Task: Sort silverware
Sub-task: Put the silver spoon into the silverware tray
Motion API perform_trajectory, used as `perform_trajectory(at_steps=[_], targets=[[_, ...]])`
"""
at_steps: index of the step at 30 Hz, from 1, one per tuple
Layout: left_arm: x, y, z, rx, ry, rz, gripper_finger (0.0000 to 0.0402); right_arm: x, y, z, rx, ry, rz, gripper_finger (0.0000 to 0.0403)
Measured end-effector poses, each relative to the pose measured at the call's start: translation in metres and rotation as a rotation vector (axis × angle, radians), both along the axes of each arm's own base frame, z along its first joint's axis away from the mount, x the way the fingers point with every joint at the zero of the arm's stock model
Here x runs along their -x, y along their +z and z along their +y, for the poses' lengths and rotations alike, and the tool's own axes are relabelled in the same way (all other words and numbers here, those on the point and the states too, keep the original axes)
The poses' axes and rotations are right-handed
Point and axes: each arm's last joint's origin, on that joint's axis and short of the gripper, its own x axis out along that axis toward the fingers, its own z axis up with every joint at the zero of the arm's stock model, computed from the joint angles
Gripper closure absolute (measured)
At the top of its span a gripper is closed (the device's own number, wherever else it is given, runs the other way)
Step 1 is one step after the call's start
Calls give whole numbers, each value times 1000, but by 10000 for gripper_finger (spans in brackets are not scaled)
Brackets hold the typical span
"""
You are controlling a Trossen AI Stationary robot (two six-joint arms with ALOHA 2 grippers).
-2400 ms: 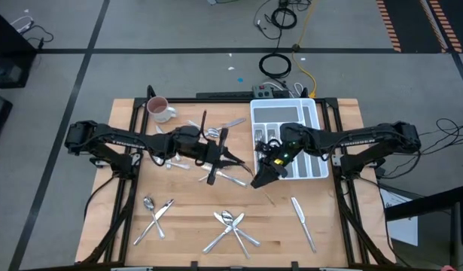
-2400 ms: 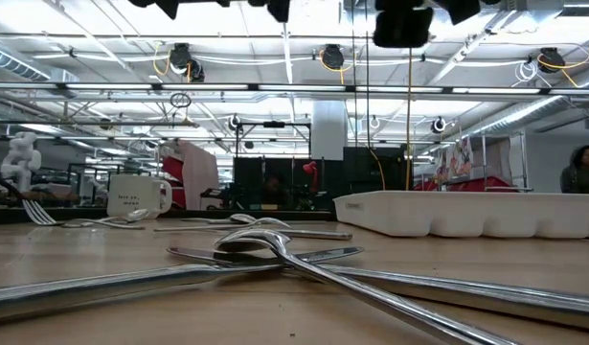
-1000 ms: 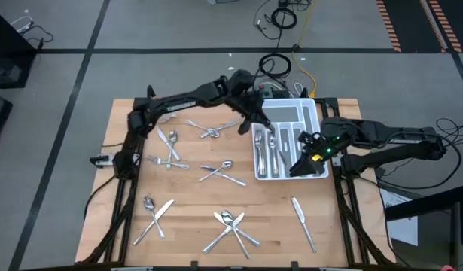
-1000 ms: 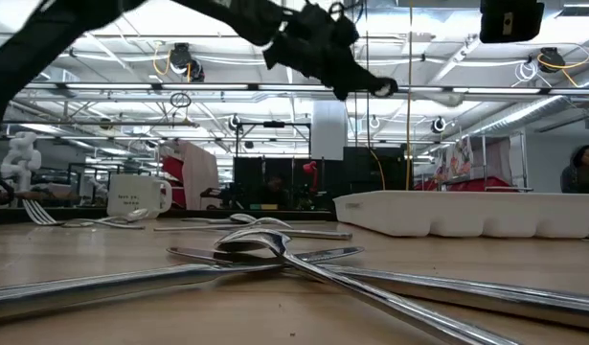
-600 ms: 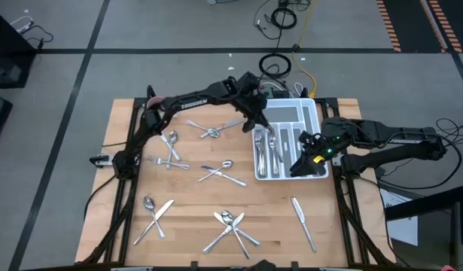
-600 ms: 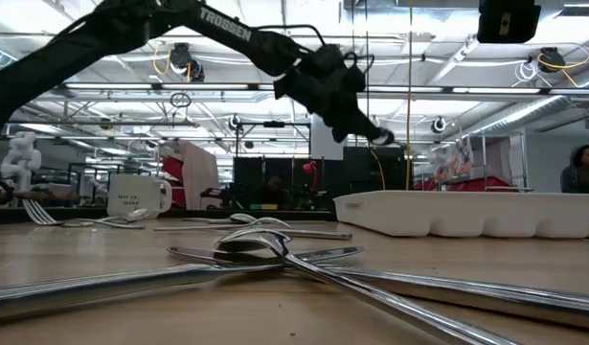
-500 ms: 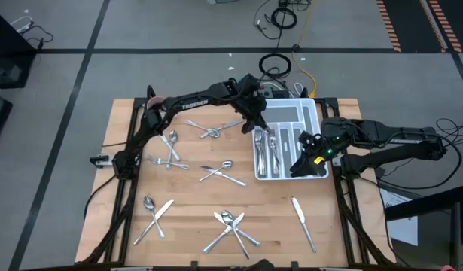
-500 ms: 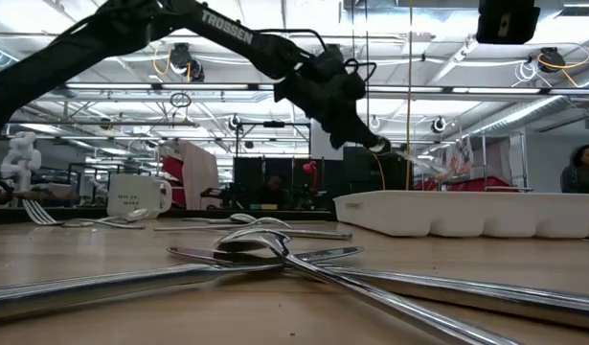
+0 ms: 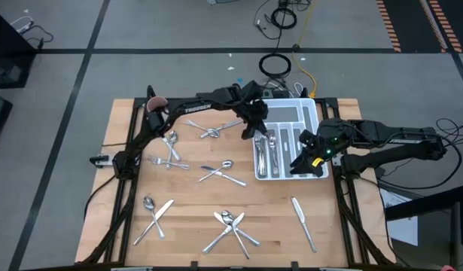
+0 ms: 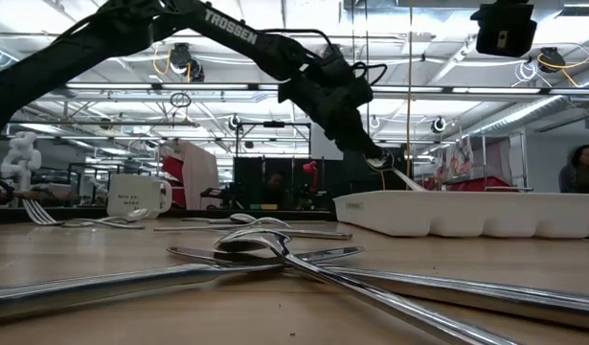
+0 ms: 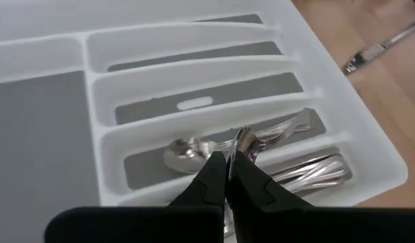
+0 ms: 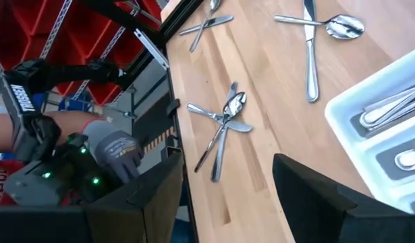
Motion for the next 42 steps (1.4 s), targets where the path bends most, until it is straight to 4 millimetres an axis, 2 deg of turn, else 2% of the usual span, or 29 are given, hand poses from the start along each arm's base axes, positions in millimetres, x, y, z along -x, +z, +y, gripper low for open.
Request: perform_trajectory(at_steps=[11, 24, 29, 32, 35, 38, 42], targets=[[-14, -9, -32, -39, -98, -4, 397, -1, 0, -1, 33, -41, -1, 181], [-19, -13, -31, -94, -95, -35, 397, -2, -1, -2, 39, -60, 4, 181], [-20, -12, -31, -102, -91, -38, 397, 1, -6, -6, 119, -181, 66, 179], [-20, -12, -30, -104, -89, -37, 397, 6, -17, -12, 254, -356, 199, 179], [-20, -12, -30, -103, -88, -36, 397, 7, -27, -17, 378, -425, 331, 179], [-20, -12, -31, -103, -89, -36, 397, -4, -37, -23, 457, -416, 400, 179], [-20, -12, -32, -103, -91, -36, 397, -34, -49, -33, 527, -343, 401, 179]])
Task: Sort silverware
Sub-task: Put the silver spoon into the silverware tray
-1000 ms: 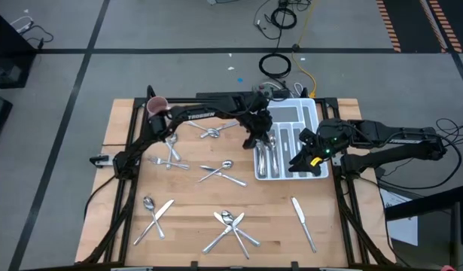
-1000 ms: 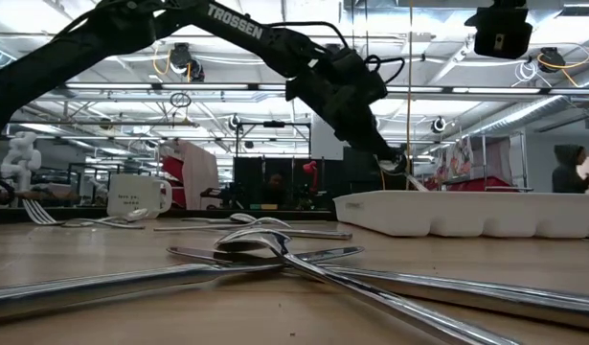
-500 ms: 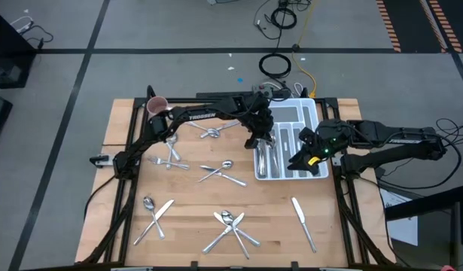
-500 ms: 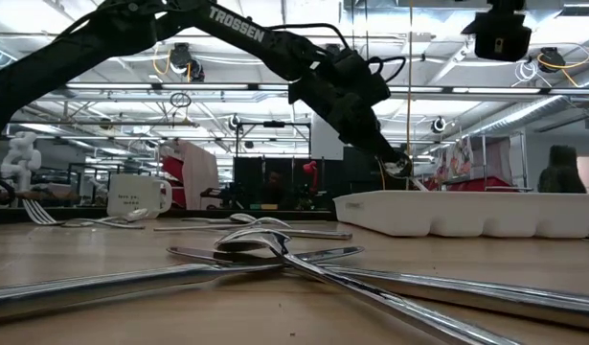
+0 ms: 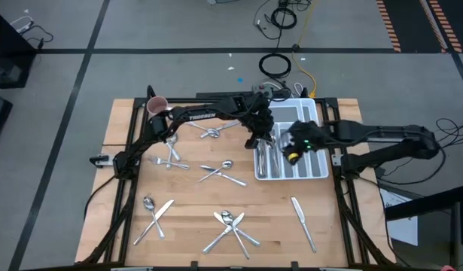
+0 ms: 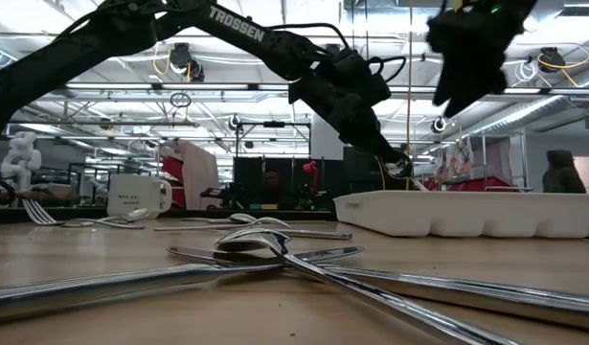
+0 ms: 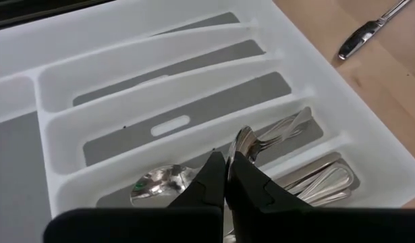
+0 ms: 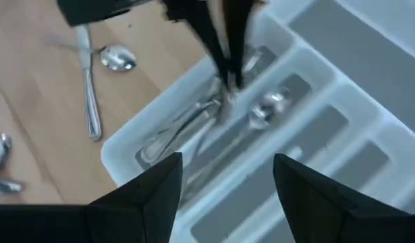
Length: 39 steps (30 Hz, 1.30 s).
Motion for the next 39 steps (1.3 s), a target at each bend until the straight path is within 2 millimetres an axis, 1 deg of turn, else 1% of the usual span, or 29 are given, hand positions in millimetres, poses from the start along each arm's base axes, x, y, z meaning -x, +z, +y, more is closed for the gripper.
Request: perform_trajectory(at_steps=[2, 4, 7, 9, 16, 22, 26, 32, 39], targets=[[0, 0, -1, 0, -1, 1, 397, -13, -9, -5, 9, 55, 32, 179], [0, 0, -1, 1, -1, 5, 397, -22, -19, -10, 7, 85, 79, 179], [0, -1, -2, 4, 1, 11, 397, -30, -30, -16, 13, 104, 135, 179], [0, -1, -1, 4, 1, 11, 397, -33, -33, -20, 24, 117, 154, 179], [0, -1, -1, 1, -2, 8, 395, -34, -33, -35, 70, 135, 148, 179], [-1, 0, -1, -8, -7, -7, 393, -35, -34, -48, 53, 138, 124, 179], [-2, 1, -1, -14, -10, -19, 392, -37, -42, -52, 30, 157, 95, 187], [-3, 3, -1, -22, -12, -44, 391, -29, -60, -53, -15, 150, 120, 202], [-4, 3, 0, -23, -11, -50, 391, -31, -61, -59, 15, 140, 71, 220]])
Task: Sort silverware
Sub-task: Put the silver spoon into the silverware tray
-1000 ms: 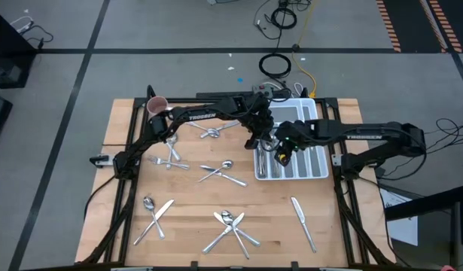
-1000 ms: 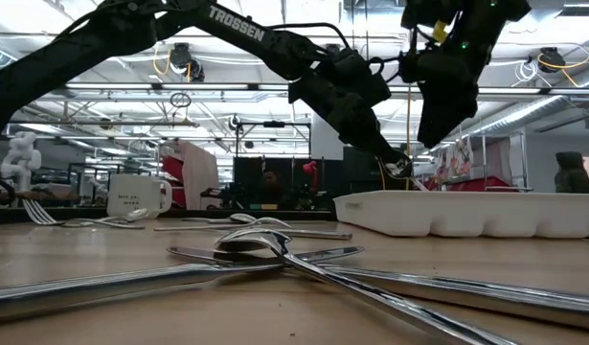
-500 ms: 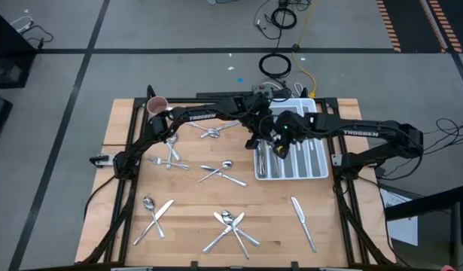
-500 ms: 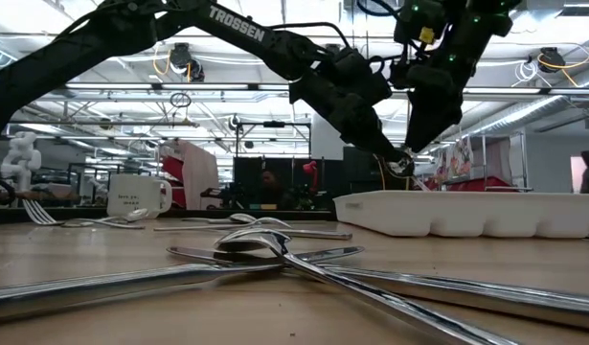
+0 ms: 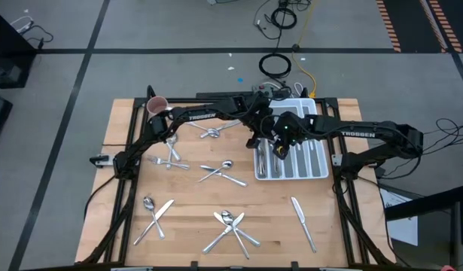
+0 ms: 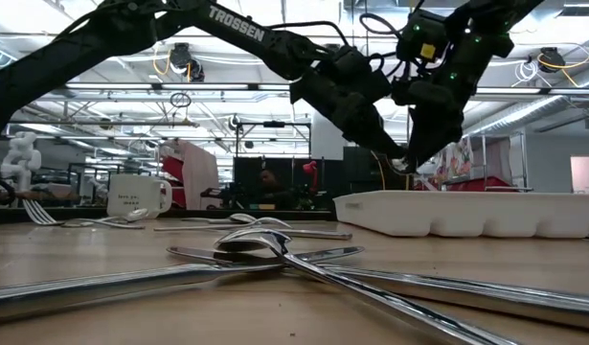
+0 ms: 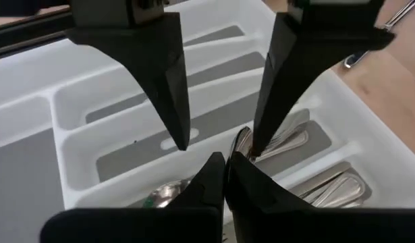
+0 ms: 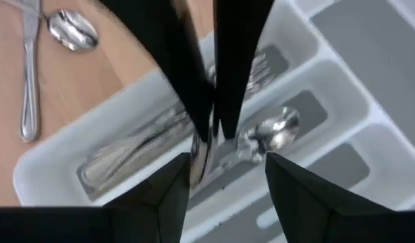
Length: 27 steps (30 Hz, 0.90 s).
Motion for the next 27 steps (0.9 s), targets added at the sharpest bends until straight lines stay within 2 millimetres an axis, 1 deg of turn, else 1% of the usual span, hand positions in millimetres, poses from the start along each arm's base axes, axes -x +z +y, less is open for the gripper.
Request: perform_trajectory(at_steps=[3, 5, 7, 10, 11, 17, 20, 23, 27], targets=[[0, 0, 1, 1, 2, 0, 391, 0, 0, -2, 8, 2, -5, 237], [0, 0, 1, 0, 2, -1, 391, 0, 0, -3, 6, 6, -5, 262], [0, 0, 1, -1, 3, -1, 391, 0, 0, -3, 8, 20, -3, 298], [0, 0, 1, -3, 4, -2, 391, -1, 0, -2, -4, 40, -12, 369], [0, 0, 1, -1, 7, 0, 391, -1, 0, -2, -4, 40, -12, 385], [0, 1, 1, 0, 42, 16, 391, -1, 0, -3, -4, 27, -13, 399], [1, 1, 1, 1, 42, 20, 383, -1, 0, -3, -3, 26, -13, 401], [2, 4, 0, 19, 46, 26, 360, -1, 0, -3, 1, 30, -11, 402], [4, 5, -1, 72, 90, 58, 312, 0, 1, -3, 2, 29, -8, 402]])
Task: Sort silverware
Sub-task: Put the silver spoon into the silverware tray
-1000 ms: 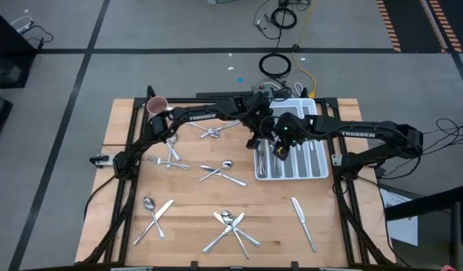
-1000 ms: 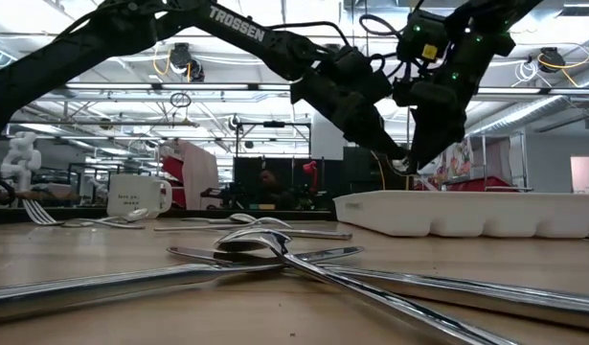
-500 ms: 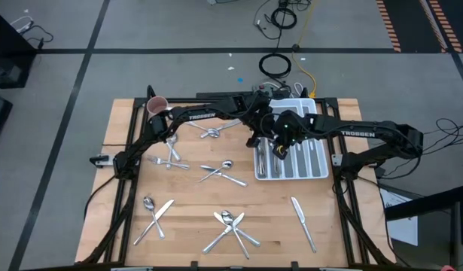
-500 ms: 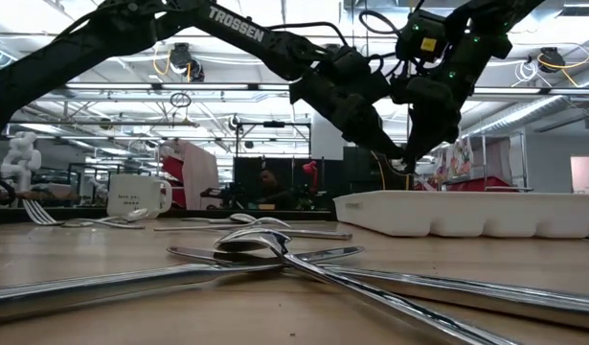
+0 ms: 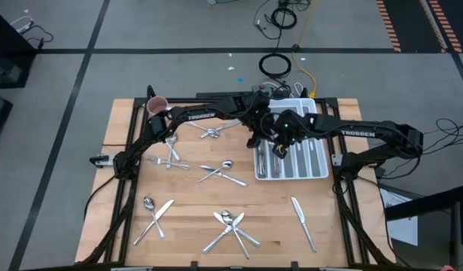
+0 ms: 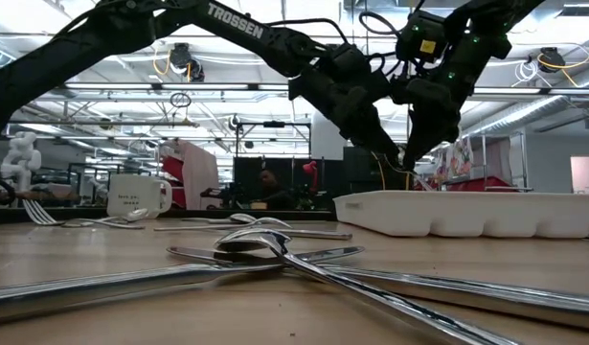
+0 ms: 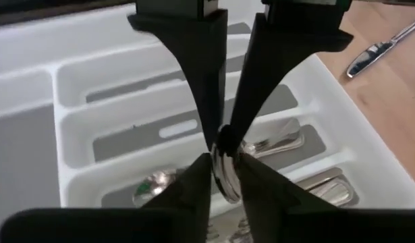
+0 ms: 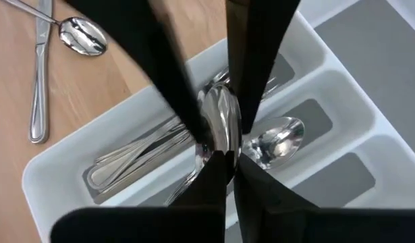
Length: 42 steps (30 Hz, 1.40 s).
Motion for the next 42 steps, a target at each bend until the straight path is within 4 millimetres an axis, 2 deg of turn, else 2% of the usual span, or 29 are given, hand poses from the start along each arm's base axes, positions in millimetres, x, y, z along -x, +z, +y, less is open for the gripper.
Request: perform_trajectory(at_steps=[5, 10, 16, 21, 27, 30, 37, 42], targets=[[1, 2, 0, -9, 42, 21, 258, 0, 0, 0, 2, -3, 0, 403], [8, 16, 1, -80, 115, 55, 233, 7, -14, -6, -57, -38, -10, 403], [27, 46, 7, -107, 162, 66, 231, 22, -33, -19, -188, -121, -129, 402], [43, 73, 11, -113, 183, 45, 231, 33, -40, -28, -205, -169, -137, 402], [55, 95, 10, -121, 191, 16, 230, 43, -53, -34, -251, -212, -158, 402], [60, 103, 9, -125, 195, 3, 230, 48, -59, -36, -269, -247, -157, 402], [67, 115, 9, -123, 207, -13, 230, 47, -58, -38, -259, -220, -177, 402], [69, 117, 8, -110, 219, -10, 230, 45, -63, -39, -257, -211, -165, 396]])
